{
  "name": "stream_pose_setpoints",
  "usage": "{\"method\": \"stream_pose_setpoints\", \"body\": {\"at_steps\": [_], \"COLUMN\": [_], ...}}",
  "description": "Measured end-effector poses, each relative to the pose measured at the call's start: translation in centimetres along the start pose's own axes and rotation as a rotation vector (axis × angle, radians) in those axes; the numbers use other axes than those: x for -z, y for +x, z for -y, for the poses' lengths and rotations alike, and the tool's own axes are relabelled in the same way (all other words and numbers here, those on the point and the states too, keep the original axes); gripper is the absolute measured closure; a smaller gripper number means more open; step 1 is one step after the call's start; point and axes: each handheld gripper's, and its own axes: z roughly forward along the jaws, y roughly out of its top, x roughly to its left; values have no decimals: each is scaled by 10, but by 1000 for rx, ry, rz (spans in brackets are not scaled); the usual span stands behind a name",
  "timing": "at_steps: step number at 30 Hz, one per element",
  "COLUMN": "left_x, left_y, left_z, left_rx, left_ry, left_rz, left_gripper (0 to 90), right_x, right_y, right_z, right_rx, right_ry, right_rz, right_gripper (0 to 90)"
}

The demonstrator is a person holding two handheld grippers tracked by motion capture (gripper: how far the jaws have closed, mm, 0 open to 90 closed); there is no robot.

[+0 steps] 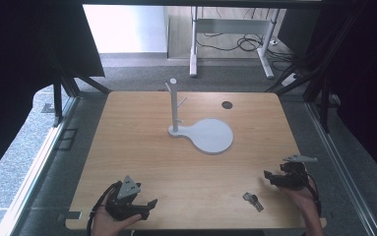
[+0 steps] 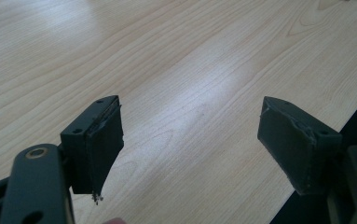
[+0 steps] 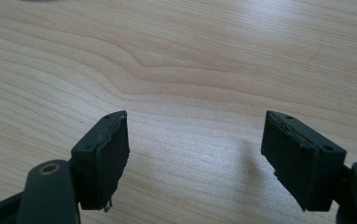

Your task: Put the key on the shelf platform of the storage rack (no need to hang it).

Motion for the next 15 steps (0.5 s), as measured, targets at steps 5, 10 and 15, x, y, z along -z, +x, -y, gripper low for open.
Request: {"method": "stream_pose_setpoints", "body": {"at_steps": [5, 10, 15], "left_x": [1, 3, 5], "left_y": [1, 3, 5], "left_z": [0, 1, 1], "left_rx": [2, 10, 19], "left_ry": [-1, -4, -6], "left_rz": [-5, -11, -22], "left_gripper": [226, 226, 225], "right_x": [2, 3, 4], "right_y": [0, -1, 0], "right_z": [-1, -1, -3], "right_rx": [4, -14, -12], "right_ry": [-7, -6, -1], "right_rz": [-3, -12, -21], "right_gripper": [252, 273, 296]}}
